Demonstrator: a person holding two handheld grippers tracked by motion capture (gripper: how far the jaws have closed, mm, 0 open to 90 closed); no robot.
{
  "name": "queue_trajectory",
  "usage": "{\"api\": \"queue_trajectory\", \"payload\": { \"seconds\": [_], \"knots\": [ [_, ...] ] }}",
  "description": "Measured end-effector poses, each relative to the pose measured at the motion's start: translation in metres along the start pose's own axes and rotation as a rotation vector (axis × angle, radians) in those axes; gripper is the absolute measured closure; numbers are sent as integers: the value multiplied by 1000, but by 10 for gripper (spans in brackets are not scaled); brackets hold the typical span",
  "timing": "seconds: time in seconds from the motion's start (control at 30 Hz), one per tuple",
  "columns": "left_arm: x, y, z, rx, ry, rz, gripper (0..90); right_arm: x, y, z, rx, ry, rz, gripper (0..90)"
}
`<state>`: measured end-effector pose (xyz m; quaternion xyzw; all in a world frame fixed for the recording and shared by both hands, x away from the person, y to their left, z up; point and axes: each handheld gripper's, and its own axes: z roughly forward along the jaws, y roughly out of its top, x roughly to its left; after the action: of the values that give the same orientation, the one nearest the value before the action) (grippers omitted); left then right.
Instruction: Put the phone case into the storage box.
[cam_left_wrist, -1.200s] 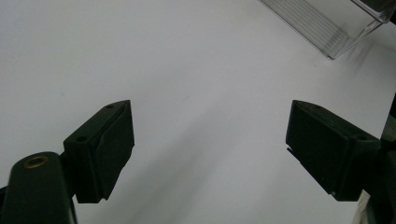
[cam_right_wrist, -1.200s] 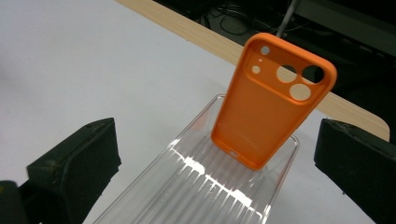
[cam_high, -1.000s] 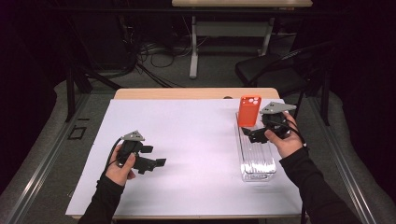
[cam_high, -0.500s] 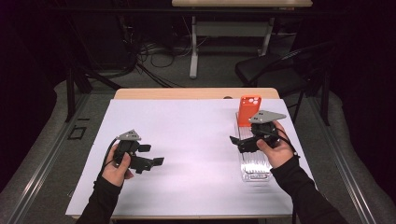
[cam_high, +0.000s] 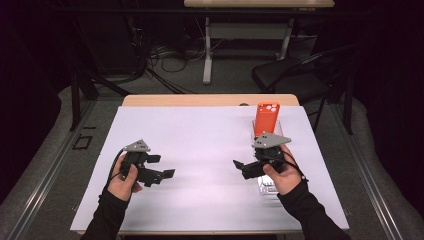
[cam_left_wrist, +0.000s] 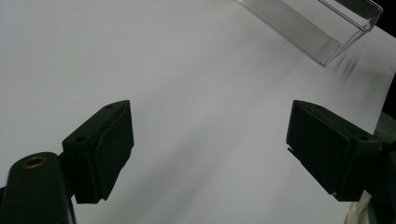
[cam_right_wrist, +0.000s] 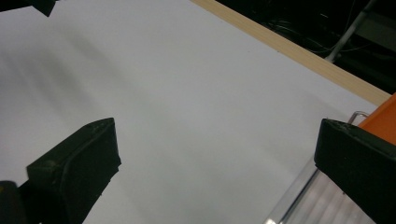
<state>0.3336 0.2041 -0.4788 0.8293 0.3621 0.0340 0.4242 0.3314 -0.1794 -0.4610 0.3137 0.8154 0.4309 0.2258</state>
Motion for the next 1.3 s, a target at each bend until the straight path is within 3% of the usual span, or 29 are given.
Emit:
{"api": "queue_trajectory", "payload": {
  "seconds": [0.37, 0.47, 1.3],
  "knots": [
    [-4, 1, -1, 0, -7, 22, 115, 28, -12, 9, 11, 21, -22, 0],
    [-5, 1, -1, -4, -6, 22, 115, 32, -16, 11, -2, 35, -3, 0],
    [-10, -1, 3, -3, -22, 52, 112, 55, -33, 25, -34, 57, -7, 0]
  ]
}}
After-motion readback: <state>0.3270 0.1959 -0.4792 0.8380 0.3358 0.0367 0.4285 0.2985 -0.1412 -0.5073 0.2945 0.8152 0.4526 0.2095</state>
